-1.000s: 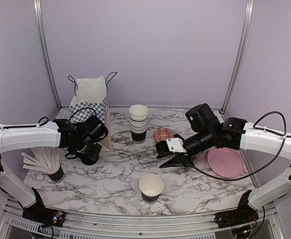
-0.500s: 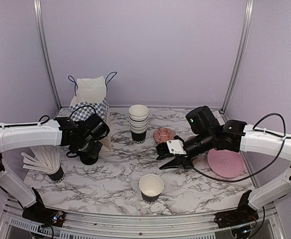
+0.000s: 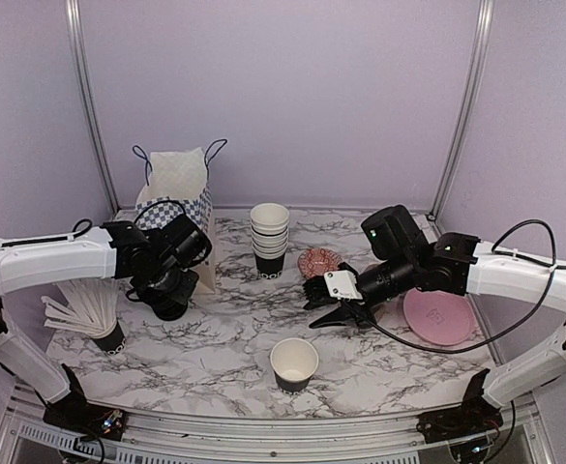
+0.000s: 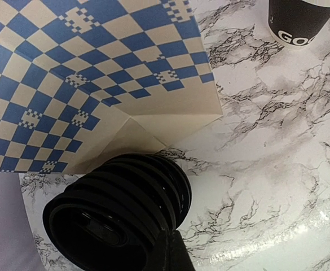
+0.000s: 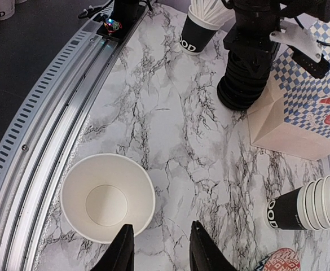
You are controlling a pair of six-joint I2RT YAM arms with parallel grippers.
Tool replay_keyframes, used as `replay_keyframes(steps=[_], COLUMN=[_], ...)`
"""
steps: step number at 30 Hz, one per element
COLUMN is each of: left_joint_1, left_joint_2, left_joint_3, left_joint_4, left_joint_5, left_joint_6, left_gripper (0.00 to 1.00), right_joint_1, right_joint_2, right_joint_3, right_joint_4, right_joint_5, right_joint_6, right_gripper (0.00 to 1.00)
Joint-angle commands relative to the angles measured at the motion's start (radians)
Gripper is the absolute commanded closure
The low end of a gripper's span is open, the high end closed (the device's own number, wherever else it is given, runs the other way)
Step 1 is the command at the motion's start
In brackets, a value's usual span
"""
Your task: Pack the takeout coffee
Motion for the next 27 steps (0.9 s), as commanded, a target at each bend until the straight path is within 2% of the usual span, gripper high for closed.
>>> replay_keyframes(steps=[1, 6, 9, 12, 14, 20, 22, 27], left_joint_1=[0.001, 0.001, 0.002, 0.015, 0.040, 0.143, 0.161, 0.194], left_joint_2=[-0.044, -0.054, -0.057, -0.058, -0.068, -0.093, -0.089, -0.058], left_joint_3=[0.029, 0.028, 0.042, 0.075, 0.087, 0.062, 0.052, 0.040], left_joint_4=[-0.049, -0.063, -0.096, -0.160, -0.185, -0.198, -0.197, -0.186], left_joint_5=[0.015, 0.019, -0.033, -0.108, -0.129, -0.100, -0.088, -0.077], left_joint_6=[-0.013, -0.022, -0.046, -0.099, -0.126, -0.149, -0.144, -0.122], left_gripper=[1.00, 1.00, 0.99, 0.93, 0.84, 0.59, 0.56, 0.55], right_joint_1=[-0.003, -0.003, -0.005, -0.005, -0.004, -0.004, -0.004, -0.004], right_joint_2=[-0.003, -0.001, -0.001, -0.004, -0.004, -0.007, -0.010, -0.010], right_joint_3=[0.005, 0.008, 0.009, 0.011, 0.011, 0.004, 0.002, -0.006], right_joint_4=[0.019, 0.019, 0.018, 0.015, 0.017, 0.019, 0.021, 0.029], right_joint_5=[-0.004, -0.005, -0.005, -0.005, -0.003, 0.001, 0.001, 0.005], right_joint_6=[0.013, 0.012, 0.015, 0.014, 0.015, 0.014, 0.015, 0.015], right_gripper=[0.68, 0.68, 0.68, 0.68, 0.68, 0.68, 0.68, 0.68])
